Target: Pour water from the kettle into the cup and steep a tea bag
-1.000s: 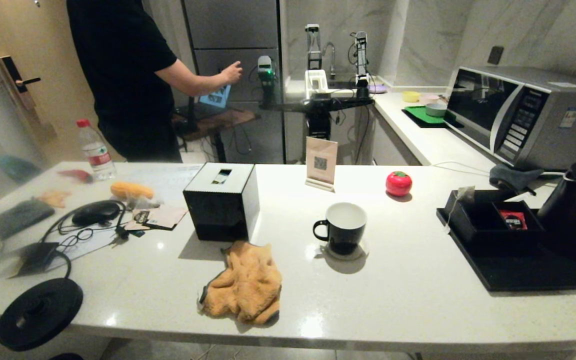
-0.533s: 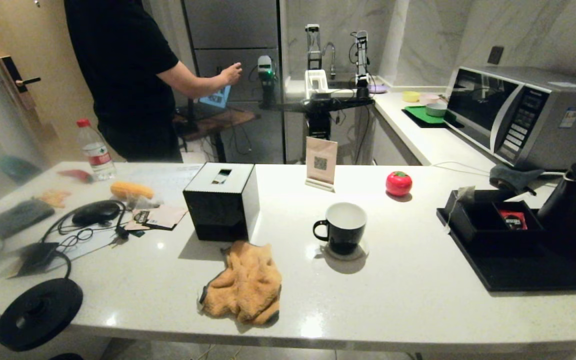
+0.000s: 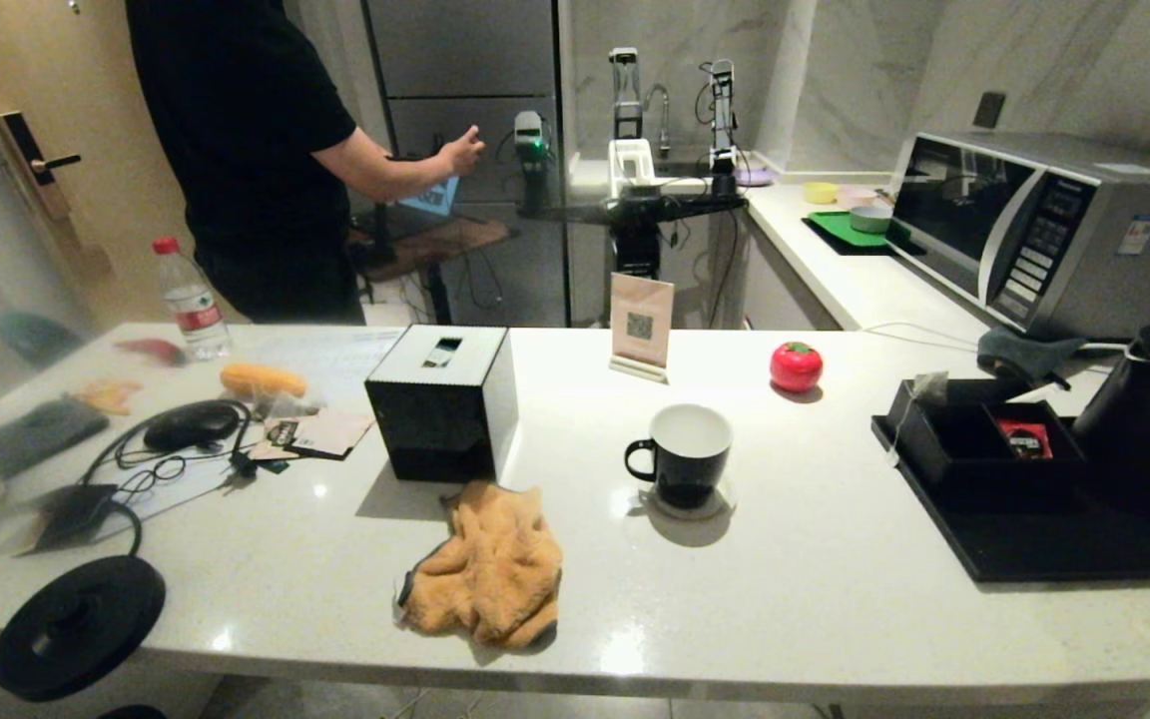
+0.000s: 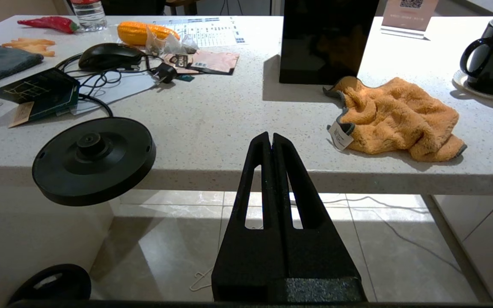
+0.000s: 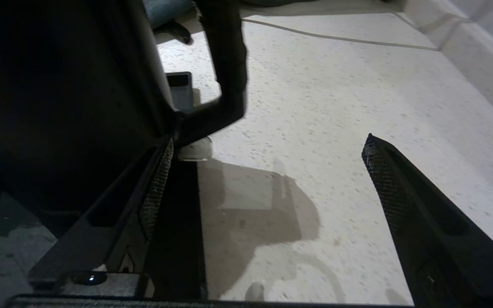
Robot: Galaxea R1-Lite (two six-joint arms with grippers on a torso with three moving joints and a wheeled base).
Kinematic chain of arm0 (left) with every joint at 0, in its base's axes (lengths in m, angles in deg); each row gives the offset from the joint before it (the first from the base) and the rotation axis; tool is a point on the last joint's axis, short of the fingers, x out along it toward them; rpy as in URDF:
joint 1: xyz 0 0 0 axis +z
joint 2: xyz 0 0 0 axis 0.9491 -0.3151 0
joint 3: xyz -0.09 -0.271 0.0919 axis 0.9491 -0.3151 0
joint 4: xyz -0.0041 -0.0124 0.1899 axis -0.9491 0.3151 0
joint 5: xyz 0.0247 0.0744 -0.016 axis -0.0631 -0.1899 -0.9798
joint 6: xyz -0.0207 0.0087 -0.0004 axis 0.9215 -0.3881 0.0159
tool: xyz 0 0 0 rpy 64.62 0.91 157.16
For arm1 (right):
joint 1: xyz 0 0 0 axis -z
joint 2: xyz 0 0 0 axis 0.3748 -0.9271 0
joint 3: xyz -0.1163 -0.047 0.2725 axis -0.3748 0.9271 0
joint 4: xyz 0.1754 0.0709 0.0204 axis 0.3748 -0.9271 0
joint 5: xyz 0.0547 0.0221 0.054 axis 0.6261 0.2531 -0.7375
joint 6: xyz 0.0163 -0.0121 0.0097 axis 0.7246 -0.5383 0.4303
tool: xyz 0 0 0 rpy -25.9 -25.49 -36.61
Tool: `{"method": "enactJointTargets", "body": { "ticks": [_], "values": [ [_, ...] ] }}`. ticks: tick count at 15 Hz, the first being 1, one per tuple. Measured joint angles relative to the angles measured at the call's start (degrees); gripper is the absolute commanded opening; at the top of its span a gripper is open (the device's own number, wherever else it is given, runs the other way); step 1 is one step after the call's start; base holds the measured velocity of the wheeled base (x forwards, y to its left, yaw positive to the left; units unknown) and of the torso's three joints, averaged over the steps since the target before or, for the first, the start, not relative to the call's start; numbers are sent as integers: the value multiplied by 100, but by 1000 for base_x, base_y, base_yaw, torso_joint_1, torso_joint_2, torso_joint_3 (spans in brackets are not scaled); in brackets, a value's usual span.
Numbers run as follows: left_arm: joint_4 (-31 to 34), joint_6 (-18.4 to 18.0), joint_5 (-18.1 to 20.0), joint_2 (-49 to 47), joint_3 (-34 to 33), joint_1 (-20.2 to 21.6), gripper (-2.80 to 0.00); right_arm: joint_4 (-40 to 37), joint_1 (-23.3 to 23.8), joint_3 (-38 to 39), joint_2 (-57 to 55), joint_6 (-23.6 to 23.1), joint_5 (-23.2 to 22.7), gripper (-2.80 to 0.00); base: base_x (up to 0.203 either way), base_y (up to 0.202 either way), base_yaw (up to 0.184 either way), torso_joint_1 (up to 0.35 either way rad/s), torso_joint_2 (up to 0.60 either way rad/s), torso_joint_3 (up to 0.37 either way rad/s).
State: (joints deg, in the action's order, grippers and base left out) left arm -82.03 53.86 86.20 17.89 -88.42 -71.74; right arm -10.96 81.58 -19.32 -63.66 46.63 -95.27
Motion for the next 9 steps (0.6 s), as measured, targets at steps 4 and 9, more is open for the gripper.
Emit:
{"method": "enactJointTargets", "body": {
  "ticks": [4, 9],
  "values": [
    [-1, 2, 1, 0, 0, 1, -280, 85, -103, -58, -38, 181, 4, 0, 0, 0, 0, 0, 0, 0],
    [0, 2, 0, 0, 0, 1, -280, 124, -303, -211, -41, 348, -7, 0, 0, 0, 0, 0, 0, 0]
  ]
}}
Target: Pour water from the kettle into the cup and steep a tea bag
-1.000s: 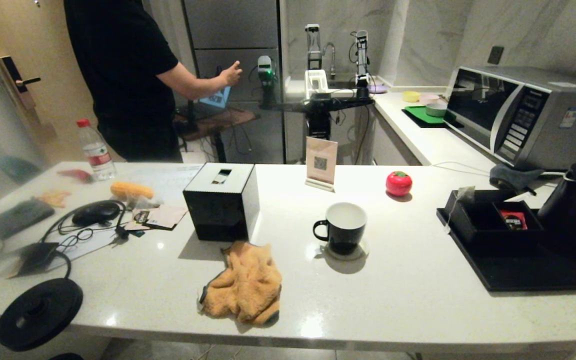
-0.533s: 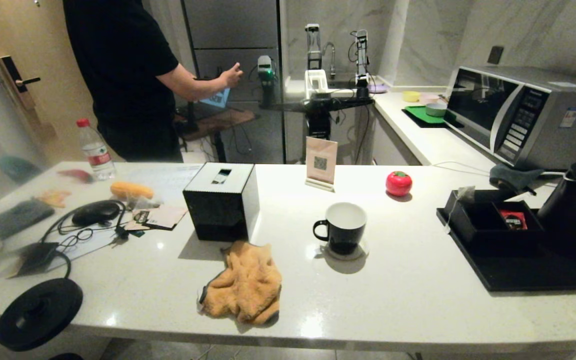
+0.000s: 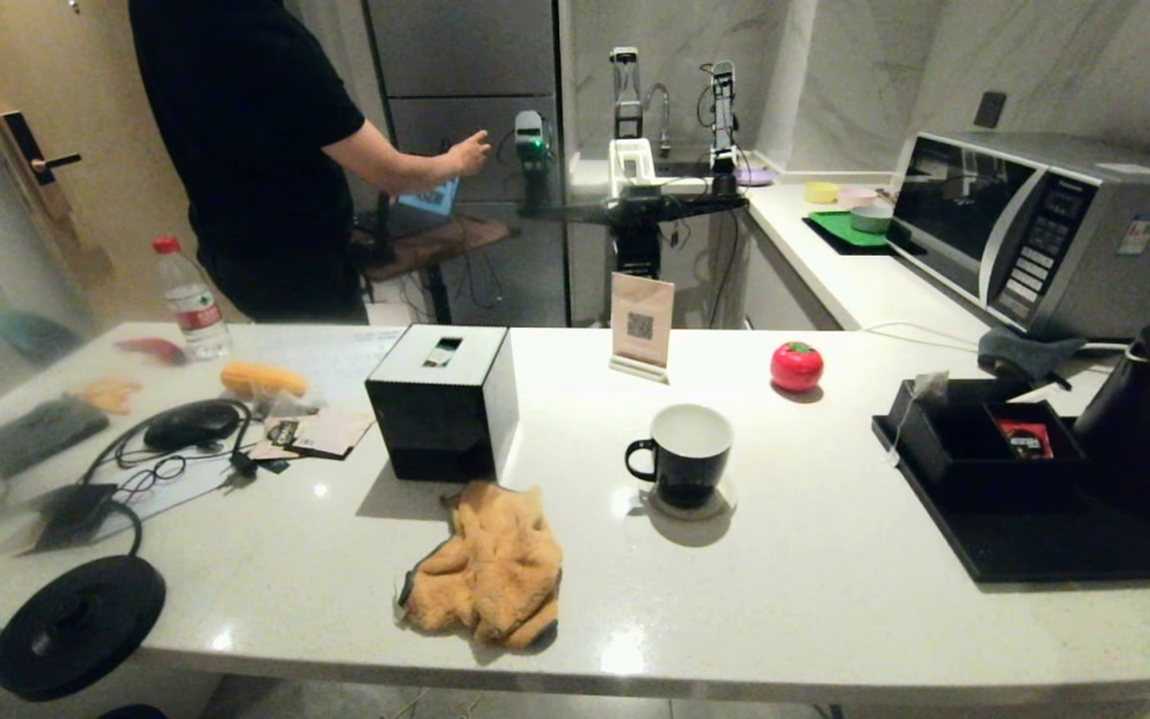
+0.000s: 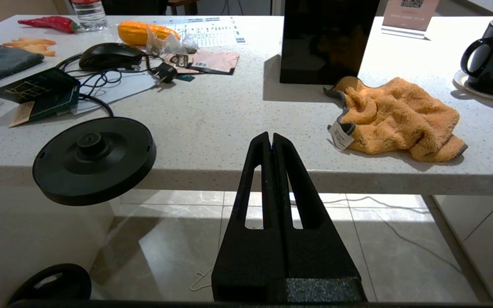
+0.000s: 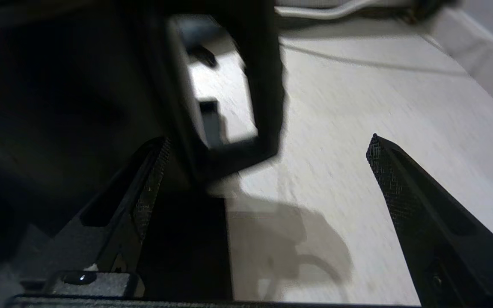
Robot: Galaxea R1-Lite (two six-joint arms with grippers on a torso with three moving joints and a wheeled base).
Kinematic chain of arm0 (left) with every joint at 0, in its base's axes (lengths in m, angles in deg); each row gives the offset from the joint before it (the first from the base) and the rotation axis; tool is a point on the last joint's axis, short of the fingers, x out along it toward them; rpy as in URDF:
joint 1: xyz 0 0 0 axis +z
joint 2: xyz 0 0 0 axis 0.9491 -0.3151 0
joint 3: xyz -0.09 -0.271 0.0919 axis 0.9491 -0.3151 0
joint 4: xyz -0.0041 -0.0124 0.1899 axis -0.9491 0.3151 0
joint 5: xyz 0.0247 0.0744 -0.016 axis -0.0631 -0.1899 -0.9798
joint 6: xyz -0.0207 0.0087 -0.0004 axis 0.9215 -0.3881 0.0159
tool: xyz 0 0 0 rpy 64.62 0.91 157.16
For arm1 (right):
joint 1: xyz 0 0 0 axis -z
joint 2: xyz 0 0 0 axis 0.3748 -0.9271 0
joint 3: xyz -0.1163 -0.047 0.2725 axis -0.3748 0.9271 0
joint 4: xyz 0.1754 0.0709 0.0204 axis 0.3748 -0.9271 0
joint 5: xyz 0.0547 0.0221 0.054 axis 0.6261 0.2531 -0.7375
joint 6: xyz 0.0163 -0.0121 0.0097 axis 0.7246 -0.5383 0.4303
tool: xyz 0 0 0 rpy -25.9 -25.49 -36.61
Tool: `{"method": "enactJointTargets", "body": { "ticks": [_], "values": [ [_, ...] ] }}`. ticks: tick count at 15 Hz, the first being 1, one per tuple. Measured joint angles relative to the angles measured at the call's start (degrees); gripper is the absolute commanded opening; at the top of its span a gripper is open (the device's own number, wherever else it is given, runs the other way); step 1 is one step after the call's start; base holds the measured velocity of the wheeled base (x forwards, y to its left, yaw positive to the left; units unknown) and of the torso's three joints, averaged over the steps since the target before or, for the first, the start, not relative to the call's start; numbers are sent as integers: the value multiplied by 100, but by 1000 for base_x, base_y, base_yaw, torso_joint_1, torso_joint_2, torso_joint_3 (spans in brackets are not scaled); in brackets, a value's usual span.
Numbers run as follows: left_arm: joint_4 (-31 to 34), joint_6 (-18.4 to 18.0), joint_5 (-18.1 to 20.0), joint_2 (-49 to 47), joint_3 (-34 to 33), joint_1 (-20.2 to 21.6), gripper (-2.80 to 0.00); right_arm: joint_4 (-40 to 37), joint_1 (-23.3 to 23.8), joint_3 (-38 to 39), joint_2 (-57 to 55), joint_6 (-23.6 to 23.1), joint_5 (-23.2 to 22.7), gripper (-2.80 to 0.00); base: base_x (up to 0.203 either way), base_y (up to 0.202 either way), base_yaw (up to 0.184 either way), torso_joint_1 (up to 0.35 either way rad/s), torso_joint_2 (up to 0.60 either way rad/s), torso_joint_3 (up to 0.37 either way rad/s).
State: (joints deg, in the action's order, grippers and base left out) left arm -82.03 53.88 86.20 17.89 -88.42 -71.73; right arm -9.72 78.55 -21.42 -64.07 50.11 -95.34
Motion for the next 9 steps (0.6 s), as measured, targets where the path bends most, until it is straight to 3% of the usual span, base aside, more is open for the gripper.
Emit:
{"method": "enactJointTargets", "body": {
  "ticks": [3, 9],
  "values": [
    [0, 0, 2, 0, 0, 0, -280, 9, -74, -151, 20, 296, 2, 0, 0, 0, 0, 0, 0, 0],
    [0, 0, 2, 0, 0, 2, -280, 160, -103, -727, -250, 298, 56, 0, 0, 0, 0, 0, 0, 0]
  ]
}}
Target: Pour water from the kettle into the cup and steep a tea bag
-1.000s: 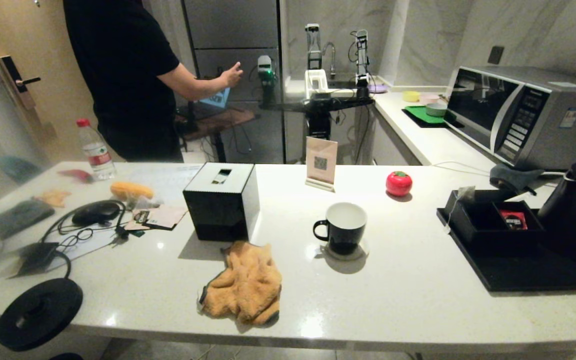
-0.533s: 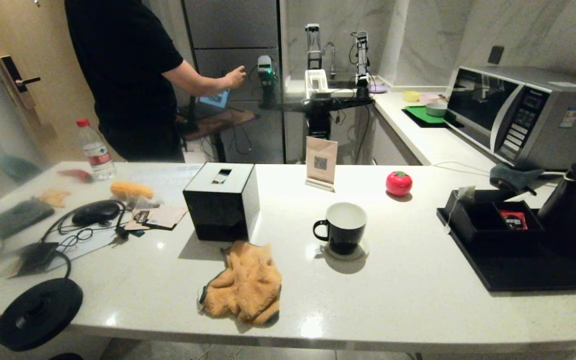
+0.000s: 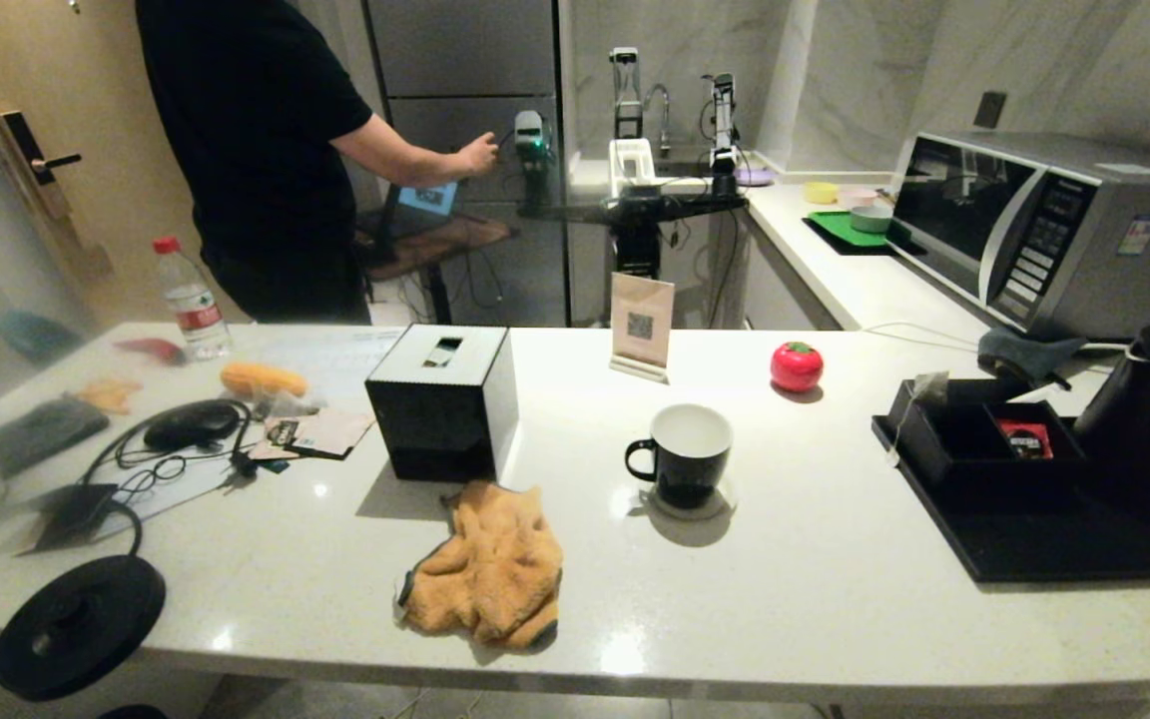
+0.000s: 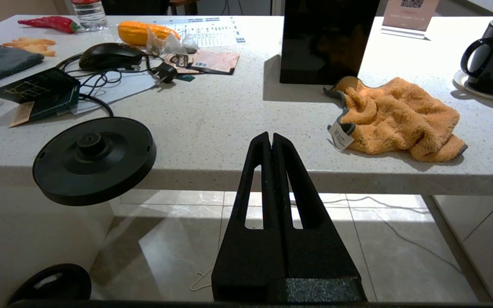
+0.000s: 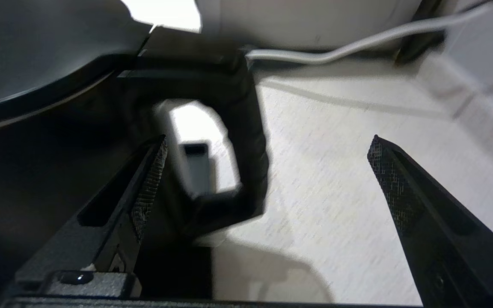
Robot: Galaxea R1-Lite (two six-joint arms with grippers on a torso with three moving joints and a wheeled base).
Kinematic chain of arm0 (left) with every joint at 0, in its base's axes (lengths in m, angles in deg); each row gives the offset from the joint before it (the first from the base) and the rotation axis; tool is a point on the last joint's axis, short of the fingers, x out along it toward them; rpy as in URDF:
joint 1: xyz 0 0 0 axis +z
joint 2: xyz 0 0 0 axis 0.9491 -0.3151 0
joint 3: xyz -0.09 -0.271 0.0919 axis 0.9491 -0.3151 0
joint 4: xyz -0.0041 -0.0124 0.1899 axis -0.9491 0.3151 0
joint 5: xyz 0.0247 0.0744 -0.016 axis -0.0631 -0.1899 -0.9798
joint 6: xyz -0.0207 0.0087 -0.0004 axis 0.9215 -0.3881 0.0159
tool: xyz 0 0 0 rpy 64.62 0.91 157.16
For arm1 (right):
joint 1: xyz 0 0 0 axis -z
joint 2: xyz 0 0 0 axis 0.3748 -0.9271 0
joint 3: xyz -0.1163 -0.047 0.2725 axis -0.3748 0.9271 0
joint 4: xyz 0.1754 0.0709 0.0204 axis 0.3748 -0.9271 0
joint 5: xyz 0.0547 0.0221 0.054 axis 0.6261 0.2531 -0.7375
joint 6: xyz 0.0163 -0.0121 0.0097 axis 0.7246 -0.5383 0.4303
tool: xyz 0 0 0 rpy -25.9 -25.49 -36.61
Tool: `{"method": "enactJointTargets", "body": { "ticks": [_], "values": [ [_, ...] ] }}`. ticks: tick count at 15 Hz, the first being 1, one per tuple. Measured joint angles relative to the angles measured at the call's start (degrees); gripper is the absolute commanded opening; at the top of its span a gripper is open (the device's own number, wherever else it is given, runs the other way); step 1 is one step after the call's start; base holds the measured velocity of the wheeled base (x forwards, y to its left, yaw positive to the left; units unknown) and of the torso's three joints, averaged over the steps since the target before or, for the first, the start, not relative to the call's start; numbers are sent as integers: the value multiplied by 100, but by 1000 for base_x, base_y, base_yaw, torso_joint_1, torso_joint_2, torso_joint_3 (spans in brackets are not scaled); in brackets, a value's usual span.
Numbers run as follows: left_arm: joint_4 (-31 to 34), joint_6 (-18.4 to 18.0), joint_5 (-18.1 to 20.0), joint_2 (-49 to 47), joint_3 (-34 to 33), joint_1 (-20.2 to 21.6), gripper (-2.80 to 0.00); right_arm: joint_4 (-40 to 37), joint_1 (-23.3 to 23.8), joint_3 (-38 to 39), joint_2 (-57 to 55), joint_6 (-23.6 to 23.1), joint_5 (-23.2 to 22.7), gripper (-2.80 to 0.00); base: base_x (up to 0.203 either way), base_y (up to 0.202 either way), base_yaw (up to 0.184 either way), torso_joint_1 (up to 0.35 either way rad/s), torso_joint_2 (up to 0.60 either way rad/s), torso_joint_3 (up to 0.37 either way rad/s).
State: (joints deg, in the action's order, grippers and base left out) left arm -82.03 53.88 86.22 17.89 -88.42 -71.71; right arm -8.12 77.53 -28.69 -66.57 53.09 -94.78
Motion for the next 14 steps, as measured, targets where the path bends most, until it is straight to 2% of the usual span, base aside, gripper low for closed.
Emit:
{"method": "enactJointTargets", "body": {
  "ticks": [6, 14],
  "values": [
    [0, 0, 0, 0, 0, -2, -280, 349, 11, -355, -468, 36, 8, 0, 0, 0, 0, 0, 0, 0],
    [0, -2, 0, 0, 0, -2, -280, 374, 10, -399, -674, 418, 8, 0, 0, 0, 0, 0, 0, 0]
  ]
}}
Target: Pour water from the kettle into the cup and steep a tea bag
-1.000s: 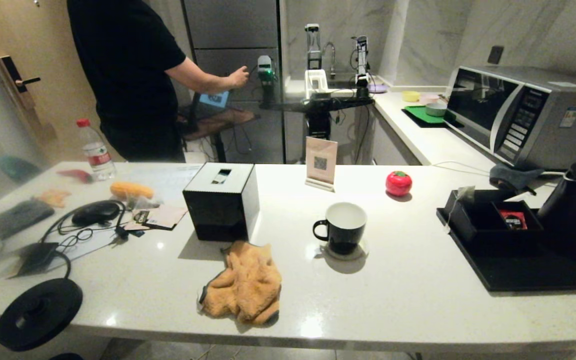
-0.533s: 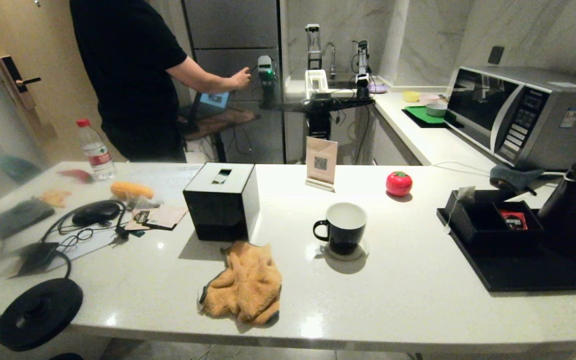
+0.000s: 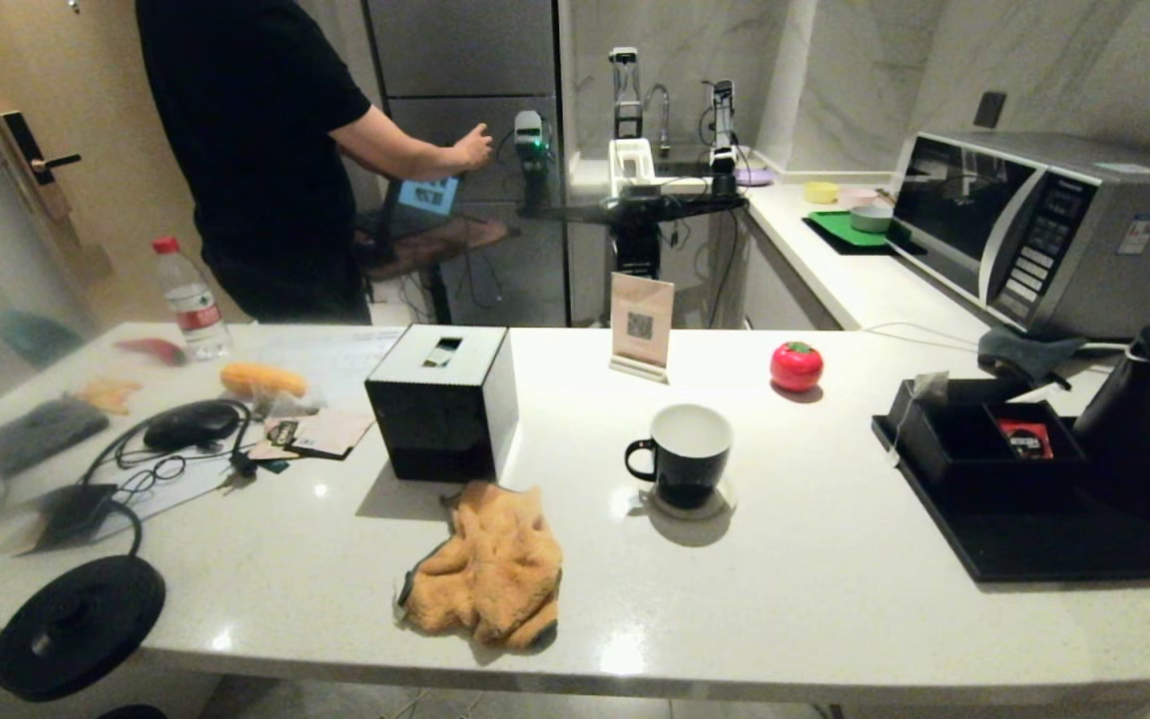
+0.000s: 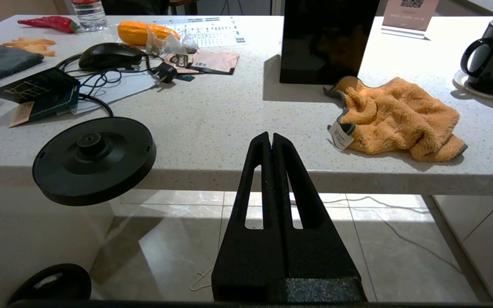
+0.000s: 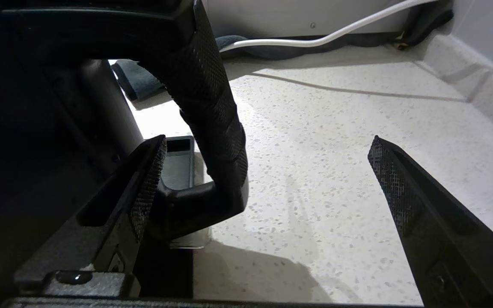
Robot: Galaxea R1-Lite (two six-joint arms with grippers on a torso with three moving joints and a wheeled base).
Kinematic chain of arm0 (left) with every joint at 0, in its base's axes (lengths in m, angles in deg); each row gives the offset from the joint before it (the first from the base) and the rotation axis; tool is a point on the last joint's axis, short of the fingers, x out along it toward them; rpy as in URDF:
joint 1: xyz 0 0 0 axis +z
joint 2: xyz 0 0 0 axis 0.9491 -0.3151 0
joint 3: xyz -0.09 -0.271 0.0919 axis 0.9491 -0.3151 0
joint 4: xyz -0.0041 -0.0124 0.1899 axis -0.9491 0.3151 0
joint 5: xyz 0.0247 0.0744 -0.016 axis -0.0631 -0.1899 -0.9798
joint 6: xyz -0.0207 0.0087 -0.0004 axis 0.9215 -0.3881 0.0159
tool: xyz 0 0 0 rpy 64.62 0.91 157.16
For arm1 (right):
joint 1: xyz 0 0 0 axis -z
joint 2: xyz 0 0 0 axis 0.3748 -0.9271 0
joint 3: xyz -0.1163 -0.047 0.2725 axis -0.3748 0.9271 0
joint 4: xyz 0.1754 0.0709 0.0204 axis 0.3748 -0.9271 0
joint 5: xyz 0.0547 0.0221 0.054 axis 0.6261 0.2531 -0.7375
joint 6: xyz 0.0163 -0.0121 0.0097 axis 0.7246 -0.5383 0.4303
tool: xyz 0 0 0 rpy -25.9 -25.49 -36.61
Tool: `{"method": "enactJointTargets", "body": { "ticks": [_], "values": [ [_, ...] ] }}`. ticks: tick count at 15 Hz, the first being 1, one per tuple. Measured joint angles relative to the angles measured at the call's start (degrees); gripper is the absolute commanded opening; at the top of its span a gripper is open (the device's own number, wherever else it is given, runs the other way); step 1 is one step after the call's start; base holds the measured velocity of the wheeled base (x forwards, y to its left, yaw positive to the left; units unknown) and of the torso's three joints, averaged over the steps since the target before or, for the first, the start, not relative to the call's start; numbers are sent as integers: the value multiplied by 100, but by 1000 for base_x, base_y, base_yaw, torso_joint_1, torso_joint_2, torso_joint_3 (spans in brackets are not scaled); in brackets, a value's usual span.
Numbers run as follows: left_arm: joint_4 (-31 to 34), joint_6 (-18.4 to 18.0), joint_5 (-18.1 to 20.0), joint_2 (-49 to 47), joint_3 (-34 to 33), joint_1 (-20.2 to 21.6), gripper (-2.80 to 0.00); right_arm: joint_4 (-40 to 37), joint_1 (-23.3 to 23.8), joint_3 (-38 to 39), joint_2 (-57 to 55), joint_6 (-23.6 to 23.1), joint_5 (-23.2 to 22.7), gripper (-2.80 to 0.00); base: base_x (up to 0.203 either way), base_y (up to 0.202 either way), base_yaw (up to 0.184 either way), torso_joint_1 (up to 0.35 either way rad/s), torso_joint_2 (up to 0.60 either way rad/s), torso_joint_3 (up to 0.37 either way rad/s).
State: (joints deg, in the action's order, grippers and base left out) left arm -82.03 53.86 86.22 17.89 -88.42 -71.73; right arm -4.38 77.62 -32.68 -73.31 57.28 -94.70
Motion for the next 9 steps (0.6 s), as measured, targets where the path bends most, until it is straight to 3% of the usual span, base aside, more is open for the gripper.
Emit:
{"method": "enactJointTargets", "body": {
  "ticks": [5, 9],
  "values": [
    [0, 0, 1, 0, 0, 0, -280, 454, -93, -22, -104, 356, -2, 0, 0, 0, 0, 0, 0, 0],
    [0, 1, 2, 0, 0, 0, -280, 560, -190, -299, -301, 383, -2, 0, 0, 0, 0, 0, 0, 0]
  ]
}}
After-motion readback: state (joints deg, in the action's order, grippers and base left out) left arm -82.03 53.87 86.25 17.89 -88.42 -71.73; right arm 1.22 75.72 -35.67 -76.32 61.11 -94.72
